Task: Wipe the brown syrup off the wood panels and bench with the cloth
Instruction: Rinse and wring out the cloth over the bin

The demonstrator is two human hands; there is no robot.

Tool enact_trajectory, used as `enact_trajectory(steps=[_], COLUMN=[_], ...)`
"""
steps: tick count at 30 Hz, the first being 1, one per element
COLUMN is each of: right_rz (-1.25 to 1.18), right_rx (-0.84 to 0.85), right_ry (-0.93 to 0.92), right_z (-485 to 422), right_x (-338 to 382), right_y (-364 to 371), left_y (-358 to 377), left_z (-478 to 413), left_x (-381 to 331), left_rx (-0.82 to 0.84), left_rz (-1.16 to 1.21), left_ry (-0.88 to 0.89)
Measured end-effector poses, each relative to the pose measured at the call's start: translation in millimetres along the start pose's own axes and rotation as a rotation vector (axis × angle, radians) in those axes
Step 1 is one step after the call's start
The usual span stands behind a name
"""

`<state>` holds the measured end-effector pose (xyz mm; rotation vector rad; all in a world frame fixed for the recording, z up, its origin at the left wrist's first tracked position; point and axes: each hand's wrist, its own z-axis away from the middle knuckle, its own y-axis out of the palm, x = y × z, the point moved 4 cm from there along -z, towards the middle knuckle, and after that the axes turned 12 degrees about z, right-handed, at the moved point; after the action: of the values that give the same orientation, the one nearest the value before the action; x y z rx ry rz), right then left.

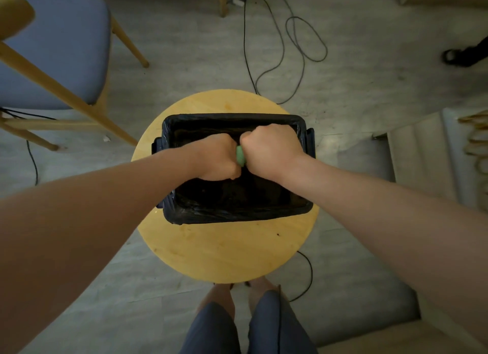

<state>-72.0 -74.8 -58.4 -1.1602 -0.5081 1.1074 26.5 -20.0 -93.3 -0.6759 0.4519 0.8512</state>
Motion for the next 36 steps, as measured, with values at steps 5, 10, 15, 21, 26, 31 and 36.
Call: enact_trajectory(steps=[5, 10, 15, 21, 26, 31, 36], right_rz=[-0.388, -0.695, -0.972, -0.996, -0.645, -0.189, -0.089], right_rx=[0.445, 0.842, 1.099, 1.046, 0.468, 0.147, -0.014], right_ry=[0.228, 0.284, 0.421, 0.397, 0.267, 0.093, -0.065], right_z=[5, -2, -2, 8, 6, 11, 11], right_x=[5, 11, 6, -2, 1, -6, -1], right_y=[24, 46, 61, 58, 48, 36, 25], left_y=[13, 8, 4, 15, 8, 17, 21], left_z=[5, 6, -4, -7, -12, -20, -14], left_x=[13, 22, 27, 12, -17, -19, 0], left_rx=[-0.087, -0.242, -0.131, -0.151, -0.178, 0.011, 0.170], left_rz=[-0.170, -0.446, -0.404, -0.498, -0.723, -0.504, 0.016], left_ry=[0.234, 0.444, 0.357, 0.258, 0.151, 0.068, -0.237])
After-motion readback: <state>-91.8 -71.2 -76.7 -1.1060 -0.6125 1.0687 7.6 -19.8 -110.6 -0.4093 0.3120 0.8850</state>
